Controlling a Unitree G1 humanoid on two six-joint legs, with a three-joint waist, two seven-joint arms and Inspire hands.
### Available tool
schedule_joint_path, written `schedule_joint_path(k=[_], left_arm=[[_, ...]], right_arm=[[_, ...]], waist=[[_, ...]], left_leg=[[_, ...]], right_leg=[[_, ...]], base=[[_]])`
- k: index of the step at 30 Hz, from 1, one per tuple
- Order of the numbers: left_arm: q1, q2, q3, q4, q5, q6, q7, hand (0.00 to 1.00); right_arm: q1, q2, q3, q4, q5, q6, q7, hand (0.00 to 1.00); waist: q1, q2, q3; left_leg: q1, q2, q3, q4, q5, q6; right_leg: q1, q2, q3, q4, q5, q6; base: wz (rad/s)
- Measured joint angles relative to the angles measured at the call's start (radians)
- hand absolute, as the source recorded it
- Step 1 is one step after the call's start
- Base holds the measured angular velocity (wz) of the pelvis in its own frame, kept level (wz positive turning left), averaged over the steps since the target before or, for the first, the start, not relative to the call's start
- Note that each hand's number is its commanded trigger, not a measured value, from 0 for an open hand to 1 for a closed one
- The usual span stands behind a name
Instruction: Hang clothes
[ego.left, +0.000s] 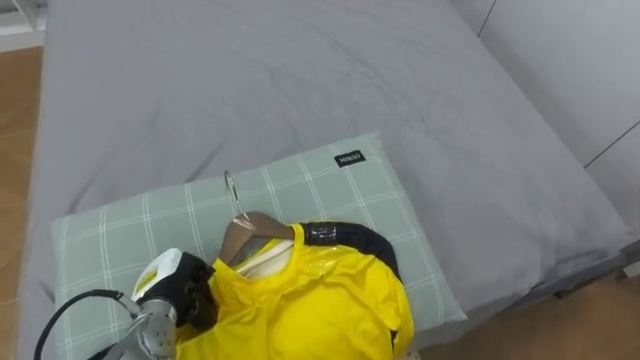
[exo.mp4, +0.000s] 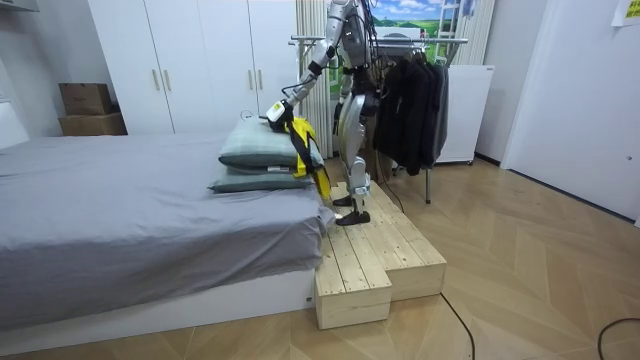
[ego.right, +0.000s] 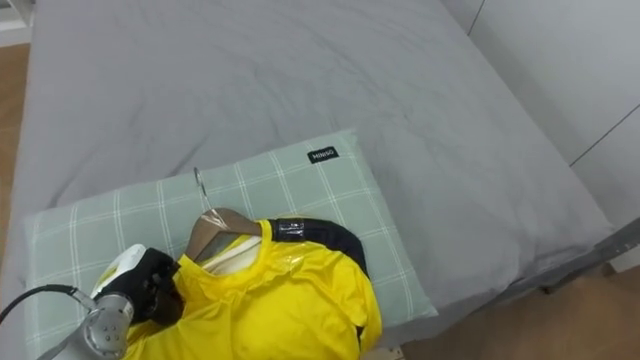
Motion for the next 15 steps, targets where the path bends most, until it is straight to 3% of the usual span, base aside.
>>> schedule_joint_path(k=[5, 8, 9, 11, 12, 15], left_arm=[[0.009, -0.002, 0.000, 0.000, -0.001, -0.022, 0.000, 1.00], [0.033, -0.008, 0.001, 0.000, -0.001, -0.026, 0.000, 1.00], [0.041, -0.010, 0.001, -0.004, -0.001, -0.025, 0.000, 1.00], [0.044, -0.011, 0.001, -0.013, 0.000, -0.025, 0.000, 1.00], [0.044, -0.011, 0.002, -0.014, -0.006, -0.026, 0.002, 1.00], [0.062, -0.013, 0.025, -0.048, -0.047, -0.026, 0.017, 1.00]], right_arm=[[0.013, -0.001, 0.000, 0.002, 0.002, -0.001, 0.002, 0.00], [0.029, -0.001, -0.002, 0.000, 0.002, -0.003, 0.004, 0.00], [0.038, -0.002, -0.002, -0.002, 0.002, -0.003, 0.004, 0.00], [0.048, -0.001, -0.002, -0.002, 0.000, -0.003, 0.005, 0.00], [0.061, -0.001, -0.002, -0.002, -0.002, -0.003, 0.005, 0.00], [0.088, -0.003, -0.026, 0.000, 0.000, -0.010, 0.002, 0.00]], waist=[[0.014, 0.000, -0.0012], [0.014, 0.003, -0.0090], [0.013, 0.005, -0.0174], [0.013, 0.004, -0.0241], [0.012, 0.003, -0.0331], [0.012, 0.004, -0.0432]], left_leg=[[0.039, 0.001, 0.013, -0.015, 0.000, -0.001], [0.084, -0.001, 0.019, -0.037, 0.001, -0.001], [0.095, -0.002, 0.020, -0.042, 0.001, -0.001], [0.117, -0.004, 0.022, -0.052, 0.001, -0.001], [0.127, -0.005, 0.021, -0.055, 0.001, -0.001], [0.155, -0.006, 0.016, -0.060, 0.001, -0.001]], right_leg=[[0.038, 0.002, 0.002, -0.022, 0.001, 0.002], [0.077, 0.002, 0.006, -0.034, 0.002, 0.003], [0.086, 0.002, 0.007, -0.035, 0.001, 0.004], [0.105, 0.001, 0.007, -0.041, 0.000, 0.005], [0.121, 0.001, 0.006, -0.053, 0.000, 0.005], [0.161, 0.001, 0.004, -0.075, 0.002, 0.007]], base=[[-0.04], [-0.05], [-0.05], [-0.02], [0.00], [0.05]])
